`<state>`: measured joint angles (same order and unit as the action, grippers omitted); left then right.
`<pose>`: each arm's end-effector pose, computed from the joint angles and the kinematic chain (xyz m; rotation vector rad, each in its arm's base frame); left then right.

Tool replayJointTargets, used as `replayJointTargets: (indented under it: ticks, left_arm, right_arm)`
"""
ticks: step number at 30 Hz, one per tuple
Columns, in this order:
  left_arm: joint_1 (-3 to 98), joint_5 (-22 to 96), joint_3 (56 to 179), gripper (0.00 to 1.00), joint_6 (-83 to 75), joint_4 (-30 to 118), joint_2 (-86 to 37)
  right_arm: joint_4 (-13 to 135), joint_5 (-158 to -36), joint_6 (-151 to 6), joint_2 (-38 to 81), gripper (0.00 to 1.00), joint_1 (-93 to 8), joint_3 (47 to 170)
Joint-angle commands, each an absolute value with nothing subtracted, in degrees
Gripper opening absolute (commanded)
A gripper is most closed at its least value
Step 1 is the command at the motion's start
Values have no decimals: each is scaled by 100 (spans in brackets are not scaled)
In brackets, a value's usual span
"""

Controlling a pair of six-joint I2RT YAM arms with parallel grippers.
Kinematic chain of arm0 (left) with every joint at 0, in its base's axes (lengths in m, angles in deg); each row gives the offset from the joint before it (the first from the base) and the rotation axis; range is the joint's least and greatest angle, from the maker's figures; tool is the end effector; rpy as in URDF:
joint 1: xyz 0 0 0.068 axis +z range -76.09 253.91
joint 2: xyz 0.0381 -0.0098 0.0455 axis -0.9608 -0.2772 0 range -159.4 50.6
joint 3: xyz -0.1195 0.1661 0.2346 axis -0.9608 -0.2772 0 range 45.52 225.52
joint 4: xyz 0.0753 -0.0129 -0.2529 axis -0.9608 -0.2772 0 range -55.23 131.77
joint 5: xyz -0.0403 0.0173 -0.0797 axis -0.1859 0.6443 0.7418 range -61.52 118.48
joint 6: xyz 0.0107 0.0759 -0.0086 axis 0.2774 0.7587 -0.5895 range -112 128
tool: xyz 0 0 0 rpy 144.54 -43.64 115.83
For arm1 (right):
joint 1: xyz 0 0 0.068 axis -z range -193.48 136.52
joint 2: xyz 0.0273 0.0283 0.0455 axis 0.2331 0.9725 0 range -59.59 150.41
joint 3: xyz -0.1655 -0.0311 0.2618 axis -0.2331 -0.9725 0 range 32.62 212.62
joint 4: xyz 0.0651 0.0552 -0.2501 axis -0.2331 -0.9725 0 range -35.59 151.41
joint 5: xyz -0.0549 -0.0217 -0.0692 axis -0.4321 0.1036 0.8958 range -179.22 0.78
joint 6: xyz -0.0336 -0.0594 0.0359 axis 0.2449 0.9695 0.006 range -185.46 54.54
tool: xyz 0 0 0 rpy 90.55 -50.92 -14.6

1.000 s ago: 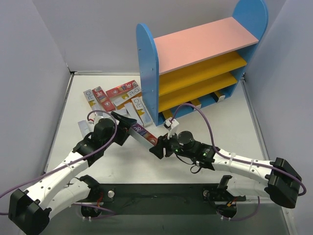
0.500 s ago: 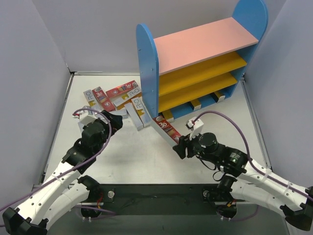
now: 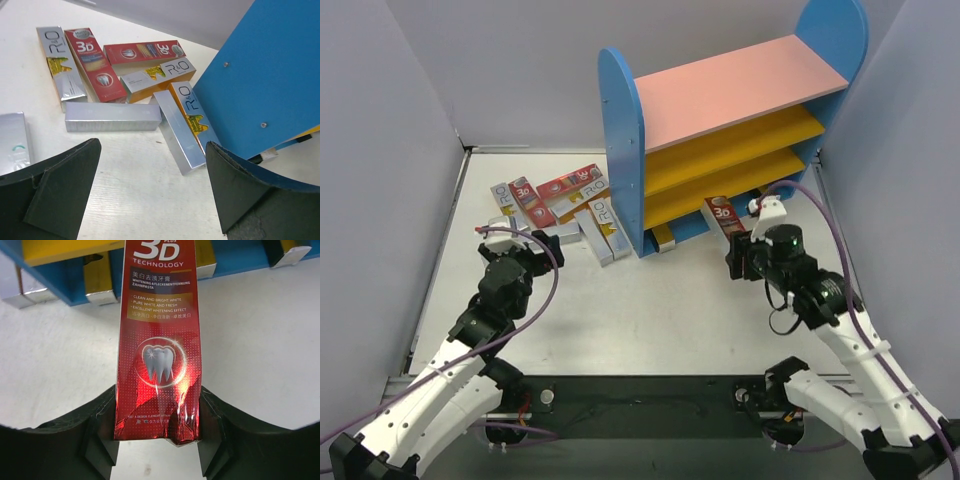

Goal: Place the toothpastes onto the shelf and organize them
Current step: Place the toothpaste on the shelf.

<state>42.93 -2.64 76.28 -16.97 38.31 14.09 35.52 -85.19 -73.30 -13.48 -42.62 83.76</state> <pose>0.1522 -0.0518 0.3081 -0.3073 1.6871 -0.2559 0.1608 0.0844 0.3641 -0.3139 1.9255 0.3611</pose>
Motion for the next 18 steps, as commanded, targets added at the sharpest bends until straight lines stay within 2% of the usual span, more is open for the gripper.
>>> replayJointTargets:
  ticks: [1,9,18]
  left_arm:
    - [4420,-88,7549,97,-818,4607,1360]
    - [4736,141,7005,97,-282,5363,1272]
    - [5184,457,6801,97,-527,5732,877]
  right_arm:
    - [4259,-9141,-6749,-827,28,-3329,8843]
    - [5806,-10115,-6203,403,28,-2035,9097]
    - [6036,-11014,-5458,2064,35,-961,10353]
